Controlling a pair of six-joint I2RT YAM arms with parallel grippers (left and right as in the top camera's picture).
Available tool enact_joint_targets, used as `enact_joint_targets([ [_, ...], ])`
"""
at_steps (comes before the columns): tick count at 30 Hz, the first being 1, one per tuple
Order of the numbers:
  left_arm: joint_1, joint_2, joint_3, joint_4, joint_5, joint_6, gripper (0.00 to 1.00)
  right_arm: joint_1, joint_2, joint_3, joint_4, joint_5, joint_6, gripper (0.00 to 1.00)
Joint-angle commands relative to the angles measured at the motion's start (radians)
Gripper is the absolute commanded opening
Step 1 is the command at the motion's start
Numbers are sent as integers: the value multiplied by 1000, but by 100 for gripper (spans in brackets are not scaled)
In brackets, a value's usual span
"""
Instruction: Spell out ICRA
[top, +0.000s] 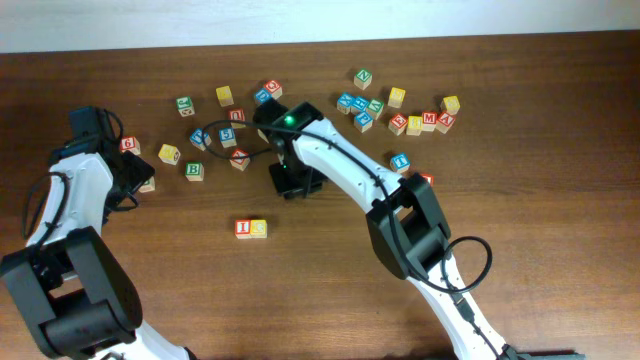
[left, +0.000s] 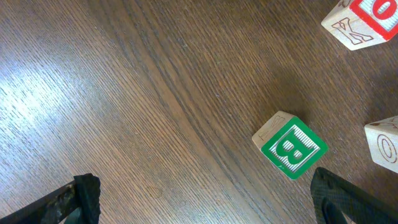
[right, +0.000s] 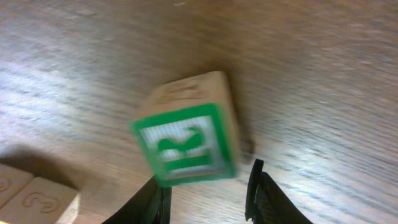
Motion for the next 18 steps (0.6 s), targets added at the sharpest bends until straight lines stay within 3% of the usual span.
enact_joint_targets([
  [1, 2, -22, -4, -1, -3, -3, 99, 10, 13, -9, 14, -8, 13, 34],
  [5, 2, -22, -4, -1, -3, -3, 100, 11, 13, -9, 50, -8, 12, 34],
  [8, 2, -22, -4, -1, -3, -3, 99, 14, 13, -9, 69, 30, 11, 47],
  [13, 2, -22, -4, -1, -3, -3, 99, 14, 13, -9, 89, 109, 11, 59],
  [18, 2, -22, -4, -1, -3, -3, 99, 14, 13, -9, 155, 109, 11, 62],
])
